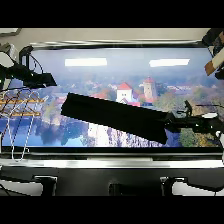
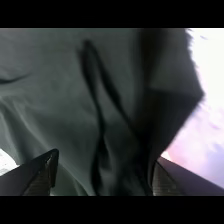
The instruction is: Fold the clothes and pants, and hang the long-sleeved shirts on hangers.
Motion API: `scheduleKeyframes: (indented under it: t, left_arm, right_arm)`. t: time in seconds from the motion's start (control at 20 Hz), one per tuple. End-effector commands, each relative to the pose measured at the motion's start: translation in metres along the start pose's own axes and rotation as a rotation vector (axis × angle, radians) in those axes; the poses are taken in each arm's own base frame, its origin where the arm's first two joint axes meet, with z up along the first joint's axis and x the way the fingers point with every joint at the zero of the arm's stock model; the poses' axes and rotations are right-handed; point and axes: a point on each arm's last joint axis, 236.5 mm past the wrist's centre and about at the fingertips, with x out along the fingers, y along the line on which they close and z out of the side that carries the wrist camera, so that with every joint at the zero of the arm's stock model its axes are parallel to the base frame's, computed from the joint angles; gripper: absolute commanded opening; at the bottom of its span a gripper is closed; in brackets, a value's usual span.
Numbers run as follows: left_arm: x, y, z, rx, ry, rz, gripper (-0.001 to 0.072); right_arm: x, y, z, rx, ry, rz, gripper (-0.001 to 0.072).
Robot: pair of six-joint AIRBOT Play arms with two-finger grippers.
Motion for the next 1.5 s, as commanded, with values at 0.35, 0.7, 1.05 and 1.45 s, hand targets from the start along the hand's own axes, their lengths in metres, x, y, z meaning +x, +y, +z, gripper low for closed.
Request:
scheduleKeyframes:
  t: [0.35,0.7,1.05,1.45]
  left_arm:
    - [0.0,-0.002,-0.001,-0.004,0.004,-0.006,0.0663]
    - [0.081,-0.103,-0.049,-0.121,0.189,-0.291,0.0014]
    - [0.179,-0.299,-0.099,-0.27,0.228,-0.501,0.0011]
    - [0.204,-0.426,-0.153,-0.288,0.313,-0.583,0.0011]
  right_arm:
    - [0.004,0.014,0.012,0.003,-0.013,-0.073,0.003]
    - [-0.079,0.09,0.072,-0.107,-0.066,-0.072,0.003]
    - [-0.125,0.135,0.07,-0.107,-0.044,-0.051,0.003]
    - [-0.169,0.177,0.079,-0.153,-0.131,-0.033,0.003]
